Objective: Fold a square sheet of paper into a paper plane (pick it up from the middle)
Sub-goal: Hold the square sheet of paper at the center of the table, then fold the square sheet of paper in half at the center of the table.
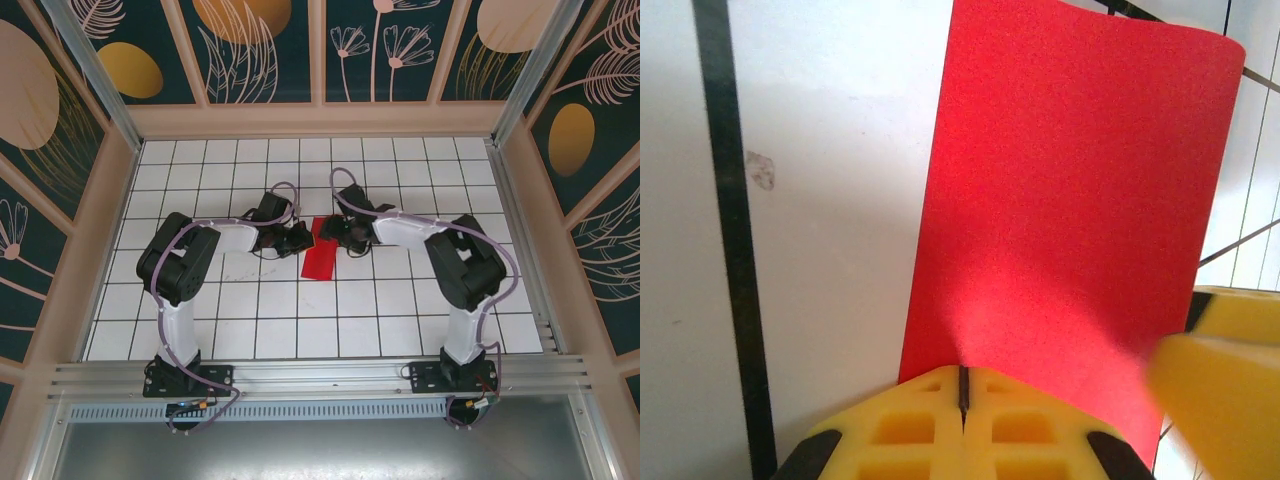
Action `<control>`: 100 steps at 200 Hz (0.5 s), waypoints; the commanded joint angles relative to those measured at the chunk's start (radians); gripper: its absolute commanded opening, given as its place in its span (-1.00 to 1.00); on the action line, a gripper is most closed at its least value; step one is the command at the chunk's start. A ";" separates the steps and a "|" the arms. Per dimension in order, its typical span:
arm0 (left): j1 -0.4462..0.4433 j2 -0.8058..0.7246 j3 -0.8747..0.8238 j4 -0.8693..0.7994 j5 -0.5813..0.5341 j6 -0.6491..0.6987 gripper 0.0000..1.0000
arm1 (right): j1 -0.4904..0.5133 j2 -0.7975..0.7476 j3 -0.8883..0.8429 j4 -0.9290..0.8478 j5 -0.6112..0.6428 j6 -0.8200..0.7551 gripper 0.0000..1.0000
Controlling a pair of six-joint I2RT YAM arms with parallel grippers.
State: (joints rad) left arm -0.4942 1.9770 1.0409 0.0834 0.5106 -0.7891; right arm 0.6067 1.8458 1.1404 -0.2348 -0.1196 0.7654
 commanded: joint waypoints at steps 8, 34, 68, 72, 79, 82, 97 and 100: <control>-0.010 0.026 -0.034 -0.075 -0.067 0.026 -1.00 | -0.054 -0.195 -0.157 0.248 -0.150 0.056 0.03; -0.010 0.027 -0.033 -0.071 -0.064 0.027 -1.00 | -0.053 -0.189 -0.252 0.489 -0.336 0.133 -0.72; -0.010 0.030 -0.033 -0.073 -0.063 0.029 -1.00 | -0.028 -0.098 -0.239 0.496 -0.347 0.140 -1.00; -0.010 0.031 -0.033 -0.073 -0.062 0.029 -1.00 | -0.028 -0.089 -0.239 0.491 -0.343 0.137 -1.00; -0.010 0.031 -0.033 -0.073 -0.061 0.027 -1.00 | -0.030 -0.075 -0.240 0.486 -0.342 0.132 -1.00; -0.010 0.031 -0.033 -0.073 -0.062 0.027 -1.00 | -0.030 -0.071 -0.240 0.484 -0.343 0.131 -1.00; -0.010 0.027 -0.034 -0.073 -0.062 0.030 -1.00 | -0.031 -0.053 -0.250 0.482 -0.345 0.118 -1.00; -0.010 0.027 -0.034 -0.073 -0.062 0.030 -1.00 | -0.031 -0.050 -0.252 0.480 -0.343 0.115 -1.00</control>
State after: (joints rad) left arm -0.4942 1.9766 1.0397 0.0853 0.5110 -0.7860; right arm 0.5758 1.7630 0.9142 0.2054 -0.4320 0.8898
